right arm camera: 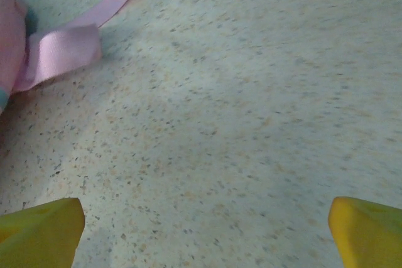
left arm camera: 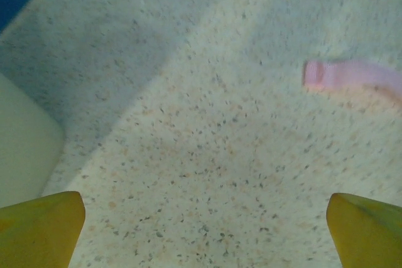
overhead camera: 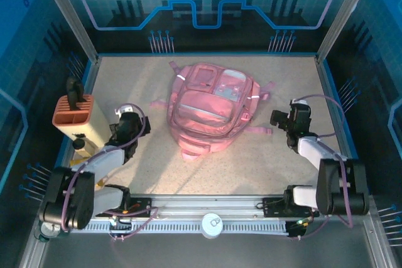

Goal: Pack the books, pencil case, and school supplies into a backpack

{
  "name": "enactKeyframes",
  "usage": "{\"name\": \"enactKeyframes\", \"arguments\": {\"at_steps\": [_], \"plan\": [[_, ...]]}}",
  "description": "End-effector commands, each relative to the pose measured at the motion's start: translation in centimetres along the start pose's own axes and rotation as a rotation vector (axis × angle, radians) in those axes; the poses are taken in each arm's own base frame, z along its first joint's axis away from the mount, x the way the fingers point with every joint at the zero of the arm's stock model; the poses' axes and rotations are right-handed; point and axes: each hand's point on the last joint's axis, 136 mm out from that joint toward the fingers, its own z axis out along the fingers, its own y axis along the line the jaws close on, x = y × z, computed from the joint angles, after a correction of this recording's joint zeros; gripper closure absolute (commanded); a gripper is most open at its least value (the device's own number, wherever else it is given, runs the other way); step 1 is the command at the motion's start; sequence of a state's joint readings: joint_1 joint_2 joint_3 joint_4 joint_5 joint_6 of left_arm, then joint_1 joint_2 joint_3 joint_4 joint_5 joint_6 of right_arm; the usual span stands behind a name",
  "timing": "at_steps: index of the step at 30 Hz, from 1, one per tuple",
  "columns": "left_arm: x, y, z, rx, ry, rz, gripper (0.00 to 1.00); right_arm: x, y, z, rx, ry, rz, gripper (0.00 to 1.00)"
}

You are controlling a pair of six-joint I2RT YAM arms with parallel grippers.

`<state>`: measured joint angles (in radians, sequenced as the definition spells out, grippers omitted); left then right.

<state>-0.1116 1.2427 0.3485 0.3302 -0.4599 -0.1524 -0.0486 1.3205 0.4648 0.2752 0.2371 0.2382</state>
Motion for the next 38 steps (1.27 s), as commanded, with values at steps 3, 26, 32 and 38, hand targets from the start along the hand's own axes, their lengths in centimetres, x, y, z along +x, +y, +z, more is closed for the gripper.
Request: {"name": "enactKeyframes", "arguments": {"at_steps": [3,26,32,38], "plan": [[-6.9,-4.1,-0.4,0.221,-0.338,0.07,0.01,-5.1,4.7,-0.5,-0.264,-0.34,-0.105,0.0],[-5.7,-4.9,3.3,0.313,-0.258,0.039,0.01,-3.3,8.5,0.9,-0.286,-0.323,-0.294,0.0],[-5.6,-5.0,3.3,0.318,-0.255,0.041,0.01,-3.4,8.5,0.9,-0.286,-0.324,-0.294,0.01],[-5.6,-5.0,3.3,0.319,-0.255,0.041,0.01,-3.3,8.5,0.9,-0.299,-0.319,-0.289,0.0]]}}
